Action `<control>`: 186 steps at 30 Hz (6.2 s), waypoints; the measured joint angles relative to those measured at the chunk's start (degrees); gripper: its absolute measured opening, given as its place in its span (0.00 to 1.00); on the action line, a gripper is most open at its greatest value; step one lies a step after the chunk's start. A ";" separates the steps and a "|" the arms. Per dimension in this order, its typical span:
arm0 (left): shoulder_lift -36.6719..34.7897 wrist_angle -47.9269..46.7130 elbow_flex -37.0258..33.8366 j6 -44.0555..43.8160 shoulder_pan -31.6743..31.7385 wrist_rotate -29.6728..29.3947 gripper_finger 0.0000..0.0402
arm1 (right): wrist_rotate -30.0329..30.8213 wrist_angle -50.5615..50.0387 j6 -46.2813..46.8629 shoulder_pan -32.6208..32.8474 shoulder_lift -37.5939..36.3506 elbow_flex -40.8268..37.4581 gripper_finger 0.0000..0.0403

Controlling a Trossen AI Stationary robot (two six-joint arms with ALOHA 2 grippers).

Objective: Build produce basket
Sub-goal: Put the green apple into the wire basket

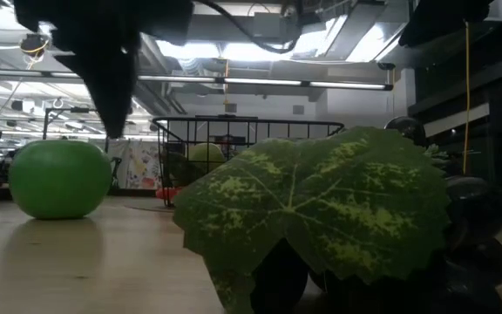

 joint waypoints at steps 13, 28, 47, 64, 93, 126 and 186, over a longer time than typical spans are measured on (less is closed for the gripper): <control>-3.06 -0.11 0.01 -12.17 -7.22 -0.27 0.00 | 0.00 0.35 0.00 -0.02 0.02 0.00 0.43; -3.03 3.55 0.01 -22.36 -9.74 6.44 0.00 | -0.93 0.39 0.00 -0.02 0.02 0.00 0.43; -2.98 -17.57 -0.03 -22.46 -7.13 -8.11 0.00 | -0.94 0.42 0.00 -0.02 0.02 0.00 0.43; -2.96 -13.04 -0.03 -34.69 -3.49 -5.04 0.00 | -1.42 0.42 0.00 0.00 0.02 0.00 0.43; -2.96 -2.60 -0.03 -28.97 -3.43 -5.09 0.00 | -1.44 0.42 0.00 0.00 0.02 0.00 0.43; -2.91 -11.84 11.95 -11.09 -2.76 5.23 0.00 | -1.38 0.40 -0.02 0.00 0.02 0.00 0.43; -3.04 -17.14 3.92 -15.91 -1.99 10.22 0.25 | -1.38 0.39 -0.02 -0.02 0.01 0.00 0.43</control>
